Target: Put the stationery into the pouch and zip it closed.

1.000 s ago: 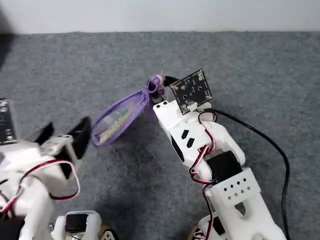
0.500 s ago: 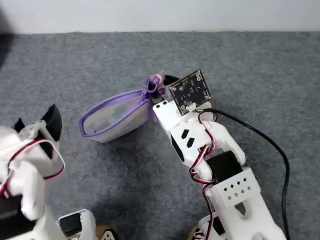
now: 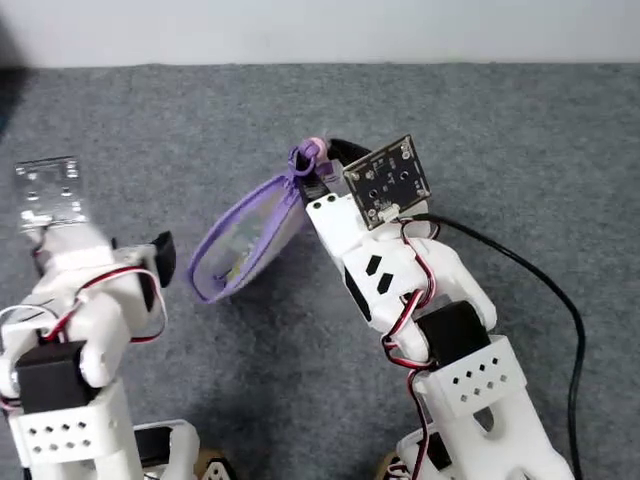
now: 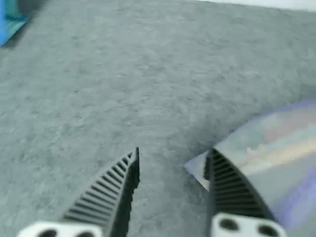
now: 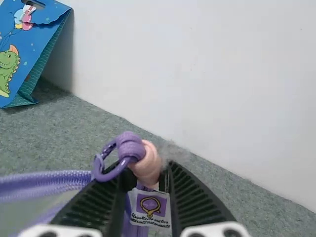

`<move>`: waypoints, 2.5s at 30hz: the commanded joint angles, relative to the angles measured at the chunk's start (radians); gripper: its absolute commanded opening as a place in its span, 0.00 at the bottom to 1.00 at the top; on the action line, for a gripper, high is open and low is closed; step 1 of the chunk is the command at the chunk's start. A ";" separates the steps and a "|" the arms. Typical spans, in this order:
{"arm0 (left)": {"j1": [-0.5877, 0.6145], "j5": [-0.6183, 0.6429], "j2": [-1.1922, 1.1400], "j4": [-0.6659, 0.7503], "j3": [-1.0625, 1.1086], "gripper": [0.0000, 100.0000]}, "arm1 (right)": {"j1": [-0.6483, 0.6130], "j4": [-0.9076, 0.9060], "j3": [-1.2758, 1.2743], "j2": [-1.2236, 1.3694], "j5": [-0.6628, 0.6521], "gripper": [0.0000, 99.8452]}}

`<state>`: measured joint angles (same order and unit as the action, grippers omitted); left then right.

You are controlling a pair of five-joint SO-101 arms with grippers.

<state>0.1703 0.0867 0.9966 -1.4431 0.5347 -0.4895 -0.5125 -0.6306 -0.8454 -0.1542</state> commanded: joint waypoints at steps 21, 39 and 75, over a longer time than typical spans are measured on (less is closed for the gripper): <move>-0.399 0.167 0.034 0.137 0.125 0.17 | -0.165 -0.349 0.509 0.254 -0.003 0.01; -0.267 -0.034 0.034 -0.121 -0.226 0.17 | -0.219 -0.737 0.508 0.131 0.066 0.01; -0.577 -0.072 0.034 -0.083 -0.094 0.02 | -0.222 -0.789 0.545 0.093 0.061 0.01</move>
<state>-0.3959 0.0192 1.0226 -1.5413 0.4473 -0.7150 -1.2812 -0.1135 -0.7411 -0.0974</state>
